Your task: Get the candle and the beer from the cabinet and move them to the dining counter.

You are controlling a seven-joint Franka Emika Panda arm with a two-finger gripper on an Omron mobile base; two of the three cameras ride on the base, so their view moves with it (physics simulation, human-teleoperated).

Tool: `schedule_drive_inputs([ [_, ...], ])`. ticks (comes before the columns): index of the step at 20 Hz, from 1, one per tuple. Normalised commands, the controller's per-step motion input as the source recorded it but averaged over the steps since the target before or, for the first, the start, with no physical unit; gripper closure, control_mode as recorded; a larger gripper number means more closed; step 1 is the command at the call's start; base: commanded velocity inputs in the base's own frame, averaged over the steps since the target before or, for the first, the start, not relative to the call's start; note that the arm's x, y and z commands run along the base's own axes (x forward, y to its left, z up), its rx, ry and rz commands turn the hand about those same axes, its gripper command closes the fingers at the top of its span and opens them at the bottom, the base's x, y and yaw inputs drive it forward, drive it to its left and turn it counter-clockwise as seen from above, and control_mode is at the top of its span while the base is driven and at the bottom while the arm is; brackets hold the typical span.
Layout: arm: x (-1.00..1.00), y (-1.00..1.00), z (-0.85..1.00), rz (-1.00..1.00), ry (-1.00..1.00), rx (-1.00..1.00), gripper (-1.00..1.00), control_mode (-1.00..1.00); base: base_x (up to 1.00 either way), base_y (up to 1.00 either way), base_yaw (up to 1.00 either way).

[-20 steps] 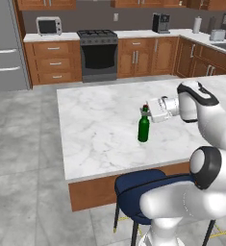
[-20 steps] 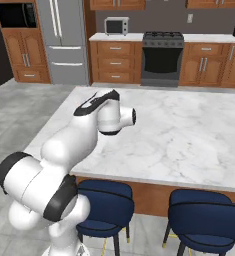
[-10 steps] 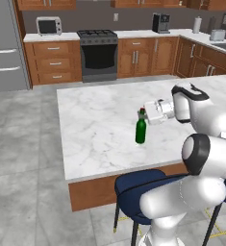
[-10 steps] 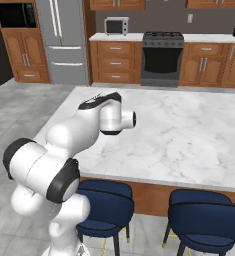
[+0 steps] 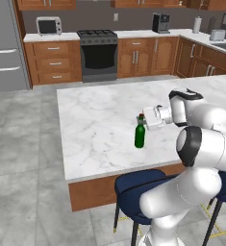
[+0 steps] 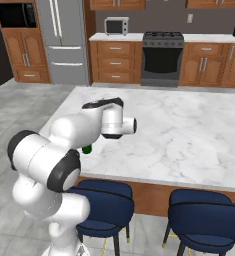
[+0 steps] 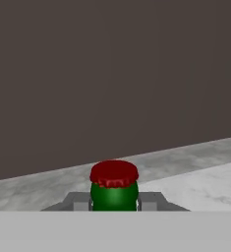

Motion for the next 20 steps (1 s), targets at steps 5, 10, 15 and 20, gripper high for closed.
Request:
schedule_drive_inputs([
  [5,0.08,0.0,-0.06,0.0,-0.03,0.0,1.0,-1.0,0.0,0.0,0.0],
  [10,0.27,0.0,0.0,0.0,-0.04,0.0,1.0,-1.0,0.0,0.0,0.0],
  [15,0.41,0.0,0.0,0.0,0.0,0.0,1.0,-1.0,0.0,0.0,0.0],
  [20,0.47,0.0,0.0,0.0,0.0,0.0,1.0,-1.0,0.0,0.0,0.0],
])
